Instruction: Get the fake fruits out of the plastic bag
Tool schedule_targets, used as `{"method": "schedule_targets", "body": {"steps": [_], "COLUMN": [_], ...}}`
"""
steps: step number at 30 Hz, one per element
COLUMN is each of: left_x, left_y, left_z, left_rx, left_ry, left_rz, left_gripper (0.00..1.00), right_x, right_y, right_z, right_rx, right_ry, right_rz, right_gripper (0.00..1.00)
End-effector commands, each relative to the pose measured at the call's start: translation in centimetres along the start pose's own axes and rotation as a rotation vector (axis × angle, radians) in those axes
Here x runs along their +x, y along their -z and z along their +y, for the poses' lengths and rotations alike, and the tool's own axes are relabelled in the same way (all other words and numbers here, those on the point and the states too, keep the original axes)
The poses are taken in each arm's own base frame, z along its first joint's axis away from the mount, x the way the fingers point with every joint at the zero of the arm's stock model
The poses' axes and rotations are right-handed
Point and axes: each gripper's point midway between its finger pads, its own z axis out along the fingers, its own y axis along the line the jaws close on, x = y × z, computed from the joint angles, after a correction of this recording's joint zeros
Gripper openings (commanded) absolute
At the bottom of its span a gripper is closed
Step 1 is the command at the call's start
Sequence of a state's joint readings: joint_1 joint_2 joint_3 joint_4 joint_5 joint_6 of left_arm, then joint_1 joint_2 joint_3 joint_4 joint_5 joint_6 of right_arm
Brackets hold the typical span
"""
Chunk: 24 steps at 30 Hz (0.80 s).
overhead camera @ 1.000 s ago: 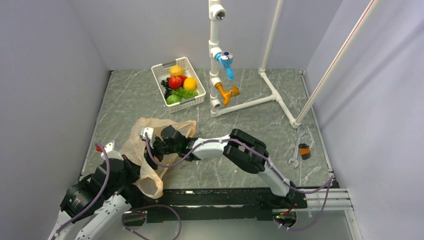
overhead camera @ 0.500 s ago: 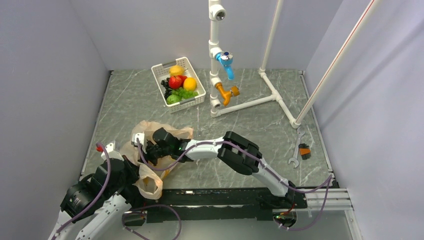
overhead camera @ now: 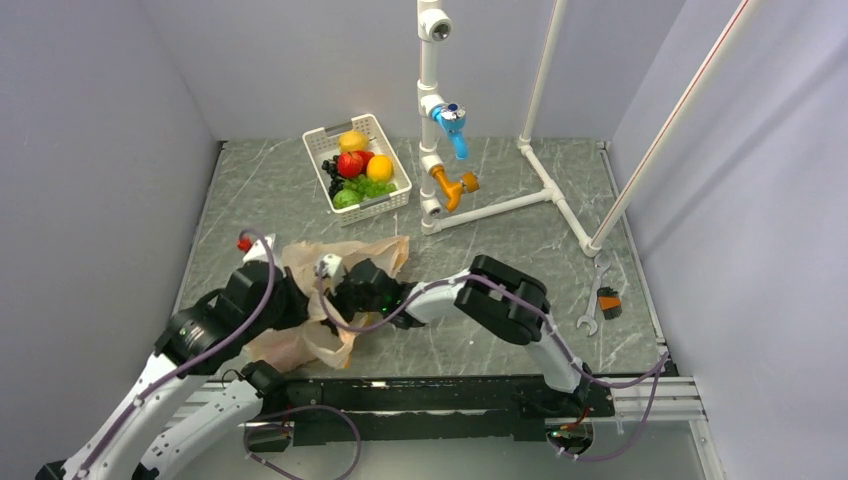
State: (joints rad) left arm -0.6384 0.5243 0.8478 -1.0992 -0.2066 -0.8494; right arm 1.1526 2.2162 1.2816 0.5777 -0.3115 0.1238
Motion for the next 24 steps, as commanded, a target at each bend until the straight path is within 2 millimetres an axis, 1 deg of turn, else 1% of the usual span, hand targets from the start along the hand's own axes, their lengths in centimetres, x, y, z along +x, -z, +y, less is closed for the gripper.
{"method": "schedule_targets", "body": {"steps": [1, 5, 6, 8, 10, 11, 13, 15, 17, 18, 21, 24], "left_x": [-3.8, -4.8, -4.9, -4.8, -4.3, -3.9, -2.5, -1.0, 0.6, 1.3, 3.5, 5.4], "left_y": [0.2, -0.5, -0.6, -1.0, -1.3, -1.4, -1.5, -0.9, -0.4, -0.1, 0.6, 0.6], "left_z": [-5.0, -7.7, -8.3, -8.7, -8.3, -7.7, -5.4, -2.9, -0.7, 0.3, 2.2, 3.3], "left_rx": [0.154, 0.232, 0.24, 0.22, 0.186, 0.16, 0.085, 0.033, 0.0, -0.009, -0.009, 0.0], "left_ry": [-0.084, -0.183, -0.206, -0.249, -0.276, -0.279, -0.27, -0.239, -0.21, -0.179, -0.116, -0.081], "left_rz": [-0.081, -0.073, -0.057, 0.002, 0.047, 0.067, 0.105, 0.113, 0.117, 0.115, 0.125, 0.158], "left_gripper": [0.0, 0.0, 0.0, 0.0, 0.0, 0.0, 0.0, 0.0, 0.0, 0.0, 0.0, 0.0], "right_x": [-6.4, -4.7, -4.3, -3.8, -3.6, -3.6, -3.9, -4.7, -5.3, -5.6, -7.0, -8.2], "right_y": [4.6, 7.6, 8.4, 9.8, 11.0, 11.6, 12.3, 12.3, 12.0, 11.6, 10.8, 10.1], "right_z": [-4.6, -8.5, -9.1, -9.7, -10.0, -10.0, -9.6, -8.7, -7.7, -6.7, -5.0, -3.5], "right_rx": [0.206, 0.389, 0.439, 0.499, 0.556, 0.576, 0.6, 0.598, 0.587, 0.572, 0.54, 0.48], "right_ry": [-0.091, -0.209, -0.225, -0.243, -0.251, -0.251, -0.226, -0.189, -0.153, -0.137, -0.102, -0.085], "right_rz": [-0.223, -0.231, -0.239, -0.26, -0.286, -0.296, -0.314, -0.329, -0.336, -0.341, -0.363, -0.384], "right_gripper": [0.99, 0.99, 0.99, 0.99, 0.99, 0.99, 0.99, 0.99, 0.99, 0.99, 0.99, 0.99]}}
